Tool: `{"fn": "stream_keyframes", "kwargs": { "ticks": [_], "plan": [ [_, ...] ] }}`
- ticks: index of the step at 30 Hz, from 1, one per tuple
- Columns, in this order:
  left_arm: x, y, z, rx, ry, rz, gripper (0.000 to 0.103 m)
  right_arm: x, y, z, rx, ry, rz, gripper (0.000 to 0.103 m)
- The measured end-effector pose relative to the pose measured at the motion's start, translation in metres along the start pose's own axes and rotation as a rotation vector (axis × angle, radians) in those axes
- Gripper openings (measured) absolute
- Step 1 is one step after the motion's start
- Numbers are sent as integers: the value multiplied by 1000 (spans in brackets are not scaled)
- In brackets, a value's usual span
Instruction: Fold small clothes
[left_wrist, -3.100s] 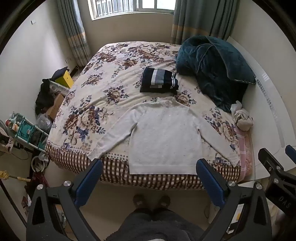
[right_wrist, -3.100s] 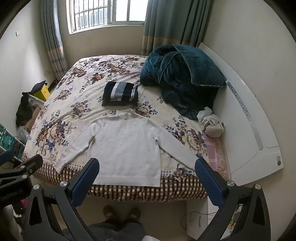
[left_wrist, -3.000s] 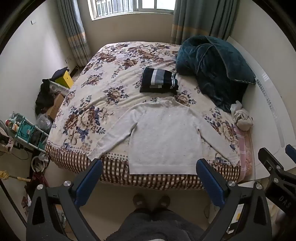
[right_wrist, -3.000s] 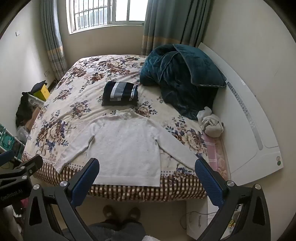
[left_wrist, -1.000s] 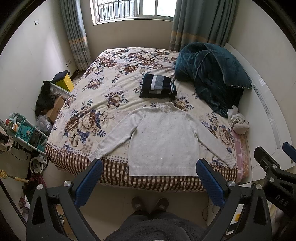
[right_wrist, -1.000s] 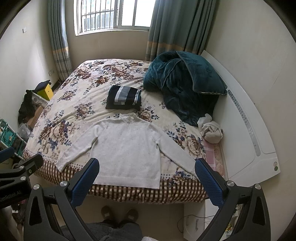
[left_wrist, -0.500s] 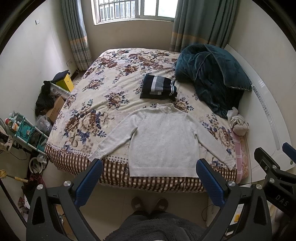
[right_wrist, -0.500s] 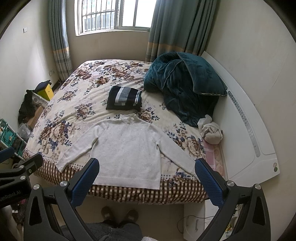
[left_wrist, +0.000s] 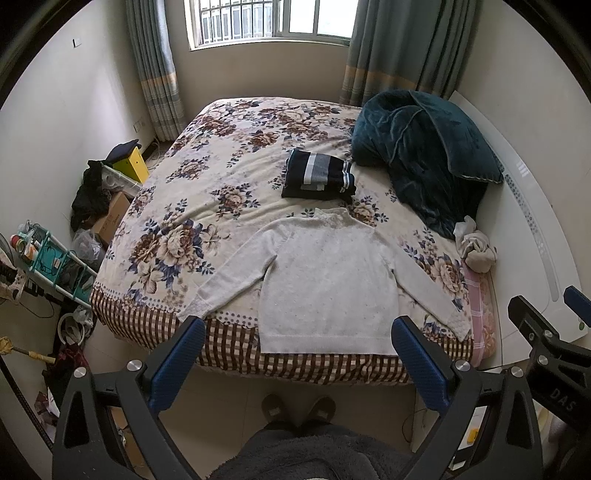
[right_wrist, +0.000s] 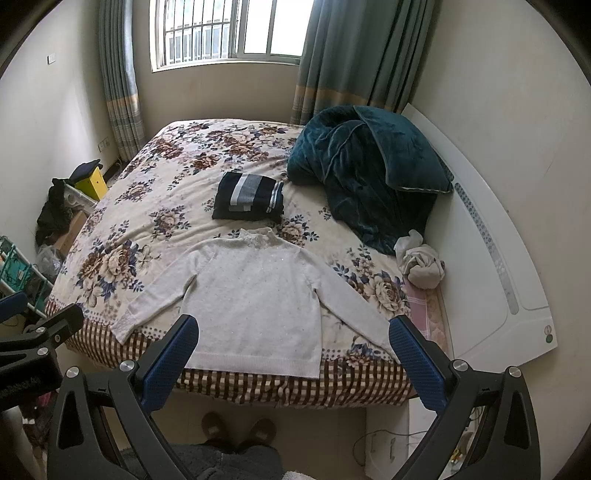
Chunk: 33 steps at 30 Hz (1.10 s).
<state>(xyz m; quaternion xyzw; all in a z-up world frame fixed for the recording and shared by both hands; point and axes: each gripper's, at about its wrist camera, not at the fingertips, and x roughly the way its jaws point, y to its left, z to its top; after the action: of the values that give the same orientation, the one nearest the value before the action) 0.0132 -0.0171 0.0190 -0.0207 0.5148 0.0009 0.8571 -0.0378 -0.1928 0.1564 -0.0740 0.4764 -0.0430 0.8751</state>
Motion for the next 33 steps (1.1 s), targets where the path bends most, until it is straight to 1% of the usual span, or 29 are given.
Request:
{"fn": "stream_keyframes", "kwargs": {
  "ticks": [2, 4, 5, 8, 10, 11, 13, 14, 15, 16, 17, 18, 19, 21, 23, 25, 26, 28, 29, 30, 31, 32, 33],
  "plan": [
    [0, 2, -3, 2, -3, 1, 103, -1, 0, 0, 1, 1, 1, 103],
    [3, -3, 9, 3, -19, 25, 103, 0, 0, -1, 5, 2, 0, 103],
    [6, 12, 6, 2, -27, 27, 103, 1, -1, 0, 11, 5, 0, 103],
    [38, 17, 21, 20, -67, 64, 103, 18, -8, 1, 58, 41, -16, 103],
    [69, 13, 28, 55, -59, 96, 103, 37, -21, 0, 114, 73, -30, 103],
    [83, 12, 25, 72, -47, 103, 103, 50, -29, -2, 149, 103, -46, 103],
    [116, 7, 29, 90, -13, 87, 103, 85, -54, -8, 236, 158, -65, 103],
    [130, 5, 28, 95, -8, 82, 103, 103, -68, -12, 281, 186, -85, 103],
    [141, 3, 28, 101, 3, 92, 103, 122, -78, -20, 312, 198, -99, 103],
    [163, -6, 34, 110, 27, 100, 103, 143, -92, -27, 349, 213, -122, 103],
    [172, -7, 30, 111, 36, 98, 103, 165, -108, -36, 389, 237, -152, 103],
    [192, -15, 35, 113, 56, 106, 103, 184, -120, -45, 420, 254, -166, 103],
    [206, -19, 35, 110, 71, 112, 103, 206, -139, -54, 467, 280, -178, 103],
    [240, -35, 44, 97, 83, 115, 103, 250, -174, -76, 555, 327, -200, 103],
    [273, -51, 50, 88, 95, 138, 103, 290, -211, -99, 634, 374, -226, 103],
    [306, -70, 58, 91, 108, 158, 103, 337, -254, -123, 735, 430, -233, 103],
    [318, -73, 57, 93, 119, 168, 103, 358, -271, -134, 769, 444, -235, 103],
    [352, -90, 64, 96, 138, 172, 103, 402, -311, -156, 832, 491, -261, 103],
    [363, -91, 63, 97, 148, 173, 103, 424, -332, -168, 867, 505, -273, 103],
    [379, -98, 65, 98, 162, 174, 103, 436, -342, -176, 893, 512, -283, 103],
    [398, -107, 67, 98, 179, 169, 103, 456, -360, -188, 930, 518, -296, 103],
    [413, -108, 66, 96, 186, 161, 103, 474, -378, -201, 969, 532, -312, 103],
    [428, -114, 66, 95, 197, 162, 103, 489, -387, -211, 1002, 543, -324, 103]
  ]
}}
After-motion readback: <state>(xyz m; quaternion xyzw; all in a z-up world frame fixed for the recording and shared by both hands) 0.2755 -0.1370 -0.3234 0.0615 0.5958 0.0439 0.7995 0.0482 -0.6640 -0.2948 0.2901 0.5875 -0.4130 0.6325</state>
